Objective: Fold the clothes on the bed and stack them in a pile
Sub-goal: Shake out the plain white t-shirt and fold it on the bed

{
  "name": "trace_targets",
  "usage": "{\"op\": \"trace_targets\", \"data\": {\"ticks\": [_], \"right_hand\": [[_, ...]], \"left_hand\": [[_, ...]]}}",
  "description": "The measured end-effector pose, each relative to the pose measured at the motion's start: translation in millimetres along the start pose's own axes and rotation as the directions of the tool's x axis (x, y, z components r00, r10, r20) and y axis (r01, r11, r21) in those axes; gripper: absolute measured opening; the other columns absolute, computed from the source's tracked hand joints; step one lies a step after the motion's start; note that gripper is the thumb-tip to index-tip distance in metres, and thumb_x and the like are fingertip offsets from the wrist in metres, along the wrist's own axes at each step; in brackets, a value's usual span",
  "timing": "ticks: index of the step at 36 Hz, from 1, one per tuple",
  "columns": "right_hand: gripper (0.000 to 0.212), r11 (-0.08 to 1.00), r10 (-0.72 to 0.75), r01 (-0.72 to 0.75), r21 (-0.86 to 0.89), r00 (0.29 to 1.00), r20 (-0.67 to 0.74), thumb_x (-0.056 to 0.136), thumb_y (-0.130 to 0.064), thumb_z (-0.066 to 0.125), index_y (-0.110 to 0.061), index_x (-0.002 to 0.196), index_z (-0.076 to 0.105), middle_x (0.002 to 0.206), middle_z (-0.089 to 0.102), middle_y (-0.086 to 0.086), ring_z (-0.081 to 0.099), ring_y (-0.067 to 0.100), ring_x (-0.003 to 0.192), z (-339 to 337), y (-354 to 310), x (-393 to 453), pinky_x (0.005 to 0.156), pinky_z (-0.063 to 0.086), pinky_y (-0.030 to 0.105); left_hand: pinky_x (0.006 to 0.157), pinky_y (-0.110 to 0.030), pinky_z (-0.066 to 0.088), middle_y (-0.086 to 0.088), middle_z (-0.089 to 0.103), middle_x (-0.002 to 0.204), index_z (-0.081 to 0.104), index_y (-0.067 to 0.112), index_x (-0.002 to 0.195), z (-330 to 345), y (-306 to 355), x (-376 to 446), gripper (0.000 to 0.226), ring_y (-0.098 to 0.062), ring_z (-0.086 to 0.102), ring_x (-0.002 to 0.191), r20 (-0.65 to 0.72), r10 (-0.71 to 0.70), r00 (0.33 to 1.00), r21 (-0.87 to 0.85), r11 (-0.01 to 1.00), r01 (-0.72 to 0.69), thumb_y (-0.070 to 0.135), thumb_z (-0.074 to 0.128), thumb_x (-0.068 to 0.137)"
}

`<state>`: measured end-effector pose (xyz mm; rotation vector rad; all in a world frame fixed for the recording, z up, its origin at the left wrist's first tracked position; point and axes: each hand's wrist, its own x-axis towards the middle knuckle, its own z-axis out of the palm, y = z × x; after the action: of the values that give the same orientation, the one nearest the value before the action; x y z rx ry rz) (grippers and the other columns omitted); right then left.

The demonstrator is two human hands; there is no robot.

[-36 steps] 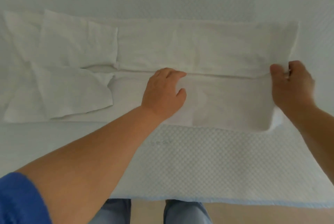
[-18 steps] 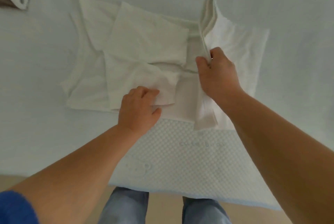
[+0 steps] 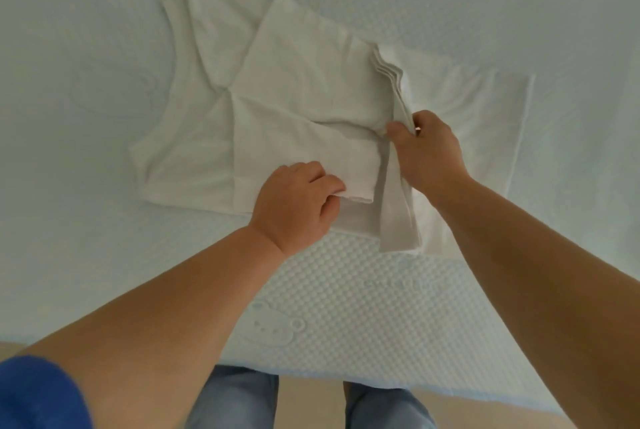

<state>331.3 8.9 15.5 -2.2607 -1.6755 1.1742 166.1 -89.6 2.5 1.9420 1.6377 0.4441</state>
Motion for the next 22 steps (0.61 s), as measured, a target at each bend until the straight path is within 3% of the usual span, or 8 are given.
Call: {"op": "trace_targets", "data": {"ticks": [6,10,14,15,17,18,19,22], "right_hand": [[0.022,0.996,0.014,-0.019,0.092,0.998,0.055,0.088,-0.041,0.053,-0.02,0.095,0.054,0.078,0.058,-0.008,0.055,0.011,0.069,0.2,-3.6,-2.0,0.058,0.038,0.026],[0.032,0.991,-0.001,-0.023,0.131,0.983,0.182,0.084,-0.051,0.057,-0.025,0.104,0.053,0.079,0.061,-0.009,0.059,0.006,0.064,9.2,-2.1,-11.8,0.053,0.039,0.02],[0.047,0.992,-0.126,0.115,0.053,0.948,0.293,0.086,-0.051,0.055,-0.032,0.128,0.048,0.074,0.057,-0.015,0.054,-0.002,0.07,9.4,10.1,-28.8,0.057,0.036,0.012],[0.051,0.991,-0.136,0.12,0.067,0.929,0.344,0.086,-0.049,0.055,-0.033,0.133,0.044,0.077,0.057,-0.015,0.054,-0.003,0.073,8.4,13.5,-33.2,0.059,0.036,0.011],[0.055,0.988,-0.137,0.092,0.123,0.891,0.432,0.086,-0.045,0.057,-0.035,0.137,0.04,0.083,0.058,-0.017,0.055,-0.003,0.08,6.1,22.0,-41.0,0.067,0.037,0.01],[0.054,0.985,-0.134,0.07,0.155,0.88,0.455,0.086,-0.043,0.058,-0.035,0.136,0.041,0.086,0.059,-0.018,0.055,-0.003,0.083,4.4,26.7,-44.4,0.07,0.038,0.011],[0.05,0.982,-0.139,0.062,0.18,0.88,0.454,0.086,-0.041,0.059,-0.035,0.134,0.045,0.089,0.059,-0.019,0.055,-0.004,0.085,2.2,31.5,-47.9,0.073,0.038,0.01],[0.037,0.978,-0.199,0.181,0.103,0.957,0.21,0.087,-0.035,0.06,-0.028,0.123,0.058,0.103,0.061,-0.019,0.054,-0.003,0.095,-7.6,48.8,-56.6,0.085,0.039,0.014]], "left_hand": [[0.071,-0.038,0.044,-0.013,0.062,0.084,0.071,0.013,0.102,7.0,-2.2,-9.0,0.03,-0.033,0.061,0.077,0.204,-0.044,0.978,0.113,0.993,0.021,0.02,0.064,0.073],[0.064,-0.036,0.047,-0.011,0.061,0.083,0.064,0.013,0.116,10.4,4.6,-1.0,0.043,-0.033,0.06,0.073,0.147,-0.069,0.987,0.041,0.997,0.064,0.023,0.058,0.074],[0.071,-0.031,0.044,-0.006,0.062,0.095,0.062,0.023,0.119,17.2,7.7,8.2,0.037,-0.027,0.059,0.088,0.168,-0.275,0.947,-0.058,0.956,0.288,0.022,0.05,0.084],[0.076,-0.033,0.048,-0.004,0.066,0.094,0.066,0.024,0.113,16.3,8.9,11.9,0.036,-0.026,0.06,0.089,0.193,-0.364,0.911,-0.141,0.909,0.393,0.024,0.047,0.083],[0.082,-0.041,0.052,0.001,0.07,0.08,0.071,0.026,0.09,9.2,14.5,22.9,0.029,-0.024,0.064,0.078,0.269,-0.557,0.786,-0.444,0.652,0.615,0.024,0.044,0.08],[0.082,-0.045,0.053,0.001,0.07,0.074,0.07,0.026,0.078,8.2,15.7,28.4,0.026,-0.024,0.065,0.073,0.297,-0.605,0.739,-0.54,0.532,0.653,0.025,0.045,0.082],[0.082,-0.046,0.052,0.001,0.07,0.071,0.07,0.025,0.072,7.9,17.9,33.8,0.025,-0.023,0.066,0.073,0.302,-0.618,0.726,-0.561,0.501,0.659,0.03,0.047,0.082],[0.082,-0.032,0.048,0.007,0.071,0.09,0.069,0.024,0.094,10.0,27.4,48.7,0.043,-0.015,0.065,0.089,0.209,-0.604,0.769,-0.398,0.666,0.631,0.058,0.055,0.074]]}}
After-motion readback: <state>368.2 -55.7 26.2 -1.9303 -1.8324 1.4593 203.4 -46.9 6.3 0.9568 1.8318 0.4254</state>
